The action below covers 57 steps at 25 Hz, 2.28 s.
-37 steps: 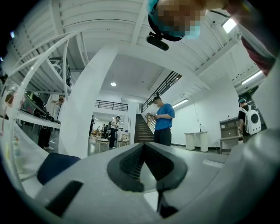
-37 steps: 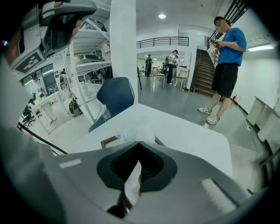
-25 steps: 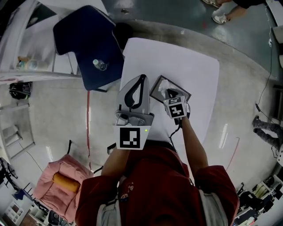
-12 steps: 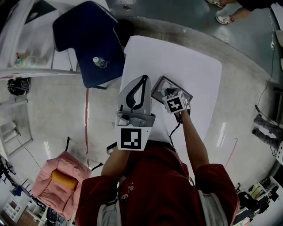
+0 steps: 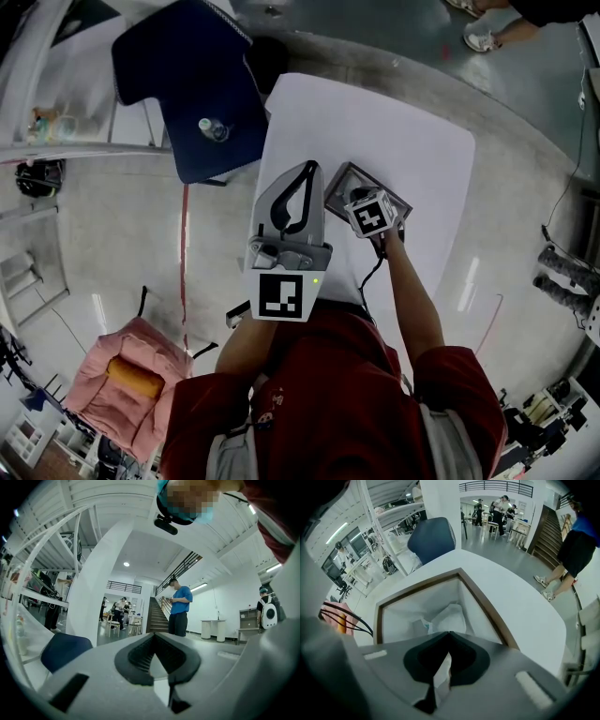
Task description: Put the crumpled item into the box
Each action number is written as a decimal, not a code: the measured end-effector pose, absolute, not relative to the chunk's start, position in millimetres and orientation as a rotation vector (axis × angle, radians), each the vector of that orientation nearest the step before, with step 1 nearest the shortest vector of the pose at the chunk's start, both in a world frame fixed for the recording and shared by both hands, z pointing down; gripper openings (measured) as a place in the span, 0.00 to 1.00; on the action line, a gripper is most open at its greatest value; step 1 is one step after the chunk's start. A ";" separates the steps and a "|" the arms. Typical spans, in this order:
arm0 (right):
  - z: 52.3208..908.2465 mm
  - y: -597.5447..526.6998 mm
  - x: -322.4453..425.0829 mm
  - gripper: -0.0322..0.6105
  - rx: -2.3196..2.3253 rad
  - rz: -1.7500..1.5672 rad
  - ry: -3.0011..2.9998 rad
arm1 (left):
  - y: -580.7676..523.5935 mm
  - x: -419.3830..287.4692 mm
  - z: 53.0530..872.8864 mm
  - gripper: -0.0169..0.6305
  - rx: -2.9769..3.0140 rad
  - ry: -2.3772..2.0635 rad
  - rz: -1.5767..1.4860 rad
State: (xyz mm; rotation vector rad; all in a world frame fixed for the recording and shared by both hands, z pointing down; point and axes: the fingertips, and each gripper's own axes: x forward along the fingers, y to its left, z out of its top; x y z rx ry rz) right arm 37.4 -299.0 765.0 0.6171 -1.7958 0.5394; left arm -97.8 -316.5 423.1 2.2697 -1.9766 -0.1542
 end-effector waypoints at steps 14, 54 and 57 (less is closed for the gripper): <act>772.3 -298.8 35.9 0.08 0.599 0.530 -1.783 | -318.2 -95.7 429.6 0.03 2.284 -1.964 -0.111; 698.4 -264.0 57.0 0.19 0.747 0.543 -2.007 | -252.2 -47.1 376.0 0.03 2.383 -2.021 -0.172; 685.6 -258.2 61.5 0.19 0.765 0.538 -2.038 | -243.9 -38.4 369.9 0.03 2.395 -2.026 -0.171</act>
